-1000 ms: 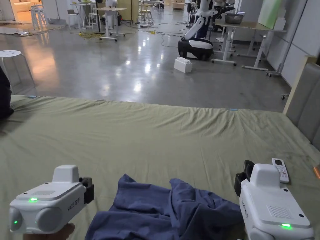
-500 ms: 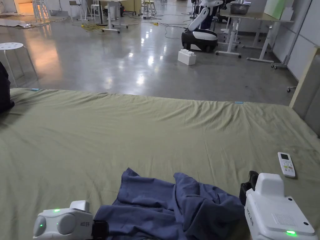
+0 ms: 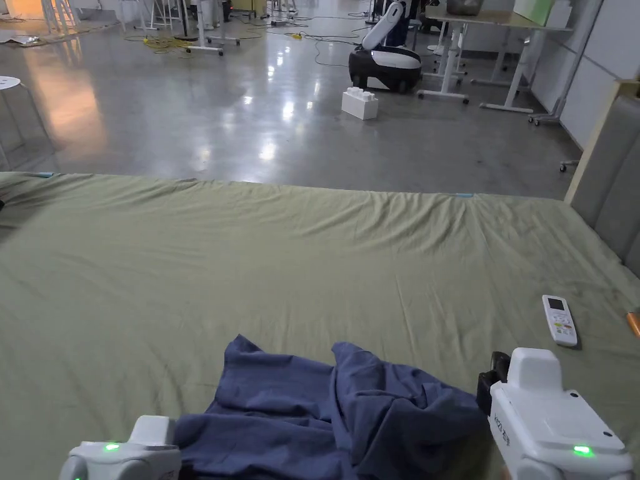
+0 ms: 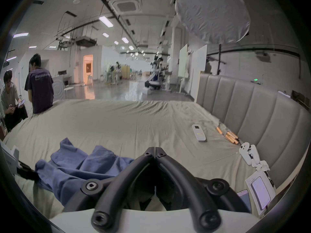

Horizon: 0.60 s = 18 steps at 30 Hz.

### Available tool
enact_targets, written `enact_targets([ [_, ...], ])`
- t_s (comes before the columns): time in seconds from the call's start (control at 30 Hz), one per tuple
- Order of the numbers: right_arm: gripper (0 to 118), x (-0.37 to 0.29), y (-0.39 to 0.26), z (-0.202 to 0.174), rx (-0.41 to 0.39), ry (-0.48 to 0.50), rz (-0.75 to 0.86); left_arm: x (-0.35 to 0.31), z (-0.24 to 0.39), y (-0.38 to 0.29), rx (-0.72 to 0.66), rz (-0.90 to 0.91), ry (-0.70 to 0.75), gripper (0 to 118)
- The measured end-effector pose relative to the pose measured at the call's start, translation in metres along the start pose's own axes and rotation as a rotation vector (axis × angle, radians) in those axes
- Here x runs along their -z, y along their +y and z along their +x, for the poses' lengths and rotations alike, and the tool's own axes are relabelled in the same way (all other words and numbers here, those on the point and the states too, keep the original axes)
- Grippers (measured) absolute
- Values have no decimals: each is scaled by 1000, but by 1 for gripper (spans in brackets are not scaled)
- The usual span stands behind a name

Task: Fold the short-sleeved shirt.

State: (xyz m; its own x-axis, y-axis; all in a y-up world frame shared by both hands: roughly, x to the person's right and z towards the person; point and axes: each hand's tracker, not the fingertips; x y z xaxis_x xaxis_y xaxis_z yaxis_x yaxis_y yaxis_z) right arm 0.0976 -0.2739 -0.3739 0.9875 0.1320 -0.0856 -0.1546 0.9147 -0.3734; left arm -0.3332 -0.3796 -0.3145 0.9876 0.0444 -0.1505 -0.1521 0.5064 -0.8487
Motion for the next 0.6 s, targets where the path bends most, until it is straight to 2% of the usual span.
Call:
enact_targets([
  [0.03,0,9,-1,6,25,28,-48,-2,-3,1,-8,16,-2,6],
  [0.1,3,33,-1,16,-1,63,-123,-9,-6,2,-9,49,-7,6],
  [0.13,14,45,-5,20,13,85,-197,-12,-6,4,-21,60,-8,6],
  [0.17,31,58,-6,23,-19,82,-210,-15,-8,5,-29,73,-14,6],
  [0.23,77,85,-14,26,-65,107,-321,-18,-8,6,-37,79,-22,6],
  [0.27,84,99,-20,26,-91,113,-376,-18,-8,7,-39,83,-25,6],
  [0.37,83,132,-37,26,-116,158,-485,-18,-8,7,-38,88,-24,6],
  [0.43,82,148,-48,21,-125,152,-550,-17,-8,7,-44,85,-24,6],
  [0.47,78,156,-54,19,-132,159,-594,-16,-8,7,-46,81,-22,6],
  [0.53,53,163,-64,14,-140,167,-614,-15,-8,5,-48,76,-19,6],
  [0.6,41,162,-69,8,-141,236,-568,-13,-8,4,-47,74,-18,6],
])
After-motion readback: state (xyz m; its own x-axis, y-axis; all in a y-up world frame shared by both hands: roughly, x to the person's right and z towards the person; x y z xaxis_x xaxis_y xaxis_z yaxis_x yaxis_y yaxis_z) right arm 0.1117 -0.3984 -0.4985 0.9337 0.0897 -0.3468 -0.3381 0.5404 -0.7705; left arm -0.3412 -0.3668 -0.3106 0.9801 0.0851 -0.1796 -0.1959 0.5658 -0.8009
